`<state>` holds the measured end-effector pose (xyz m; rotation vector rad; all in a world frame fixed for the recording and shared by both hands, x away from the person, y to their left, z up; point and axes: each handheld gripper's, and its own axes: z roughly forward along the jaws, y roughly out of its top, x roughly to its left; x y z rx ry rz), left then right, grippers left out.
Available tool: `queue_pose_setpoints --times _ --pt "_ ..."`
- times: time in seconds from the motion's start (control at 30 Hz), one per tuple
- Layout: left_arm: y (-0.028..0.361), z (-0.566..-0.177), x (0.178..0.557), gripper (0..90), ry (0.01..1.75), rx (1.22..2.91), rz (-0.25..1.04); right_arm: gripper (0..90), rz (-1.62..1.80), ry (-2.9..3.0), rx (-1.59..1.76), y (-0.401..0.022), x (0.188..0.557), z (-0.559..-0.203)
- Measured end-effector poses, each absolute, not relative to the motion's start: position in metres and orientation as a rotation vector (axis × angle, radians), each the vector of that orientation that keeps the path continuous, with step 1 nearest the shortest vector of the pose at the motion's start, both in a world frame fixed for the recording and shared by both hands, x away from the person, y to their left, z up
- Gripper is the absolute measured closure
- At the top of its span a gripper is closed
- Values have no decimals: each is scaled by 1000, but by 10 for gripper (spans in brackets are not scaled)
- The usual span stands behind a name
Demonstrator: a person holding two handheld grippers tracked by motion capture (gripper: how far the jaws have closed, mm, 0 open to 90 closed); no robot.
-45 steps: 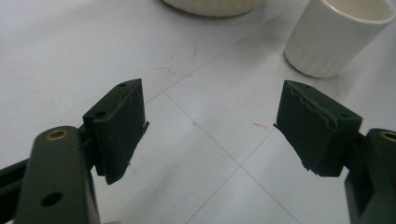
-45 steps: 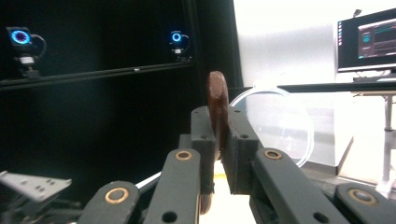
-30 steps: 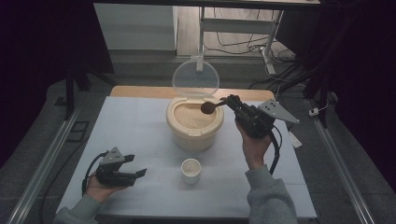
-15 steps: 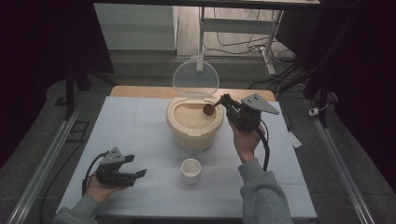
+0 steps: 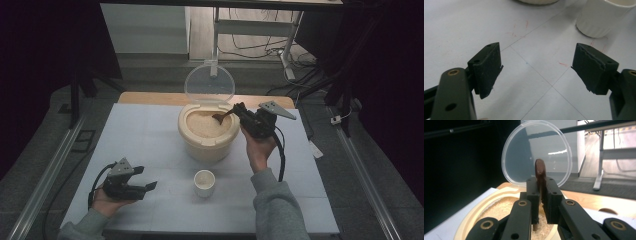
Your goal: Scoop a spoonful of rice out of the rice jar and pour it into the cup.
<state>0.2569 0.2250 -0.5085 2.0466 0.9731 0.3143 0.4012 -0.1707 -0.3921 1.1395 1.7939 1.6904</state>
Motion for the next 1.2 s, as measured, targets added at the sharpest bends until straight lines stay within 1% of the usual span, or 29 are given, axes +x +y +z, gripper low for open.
queue_pose_setpoints --times 0.2,0.67,1.2 --pt "225 -509 257 230 974 2050 316 840 1781 1769 1241 -177 406 -403" --pt "225 -509 257 229 974 2050 316 840 1912 1698 1464 -187 410 -414" --pt "224 -509 257 229 971 2056 319 840 2030 1611 1572 -204 408 -411"
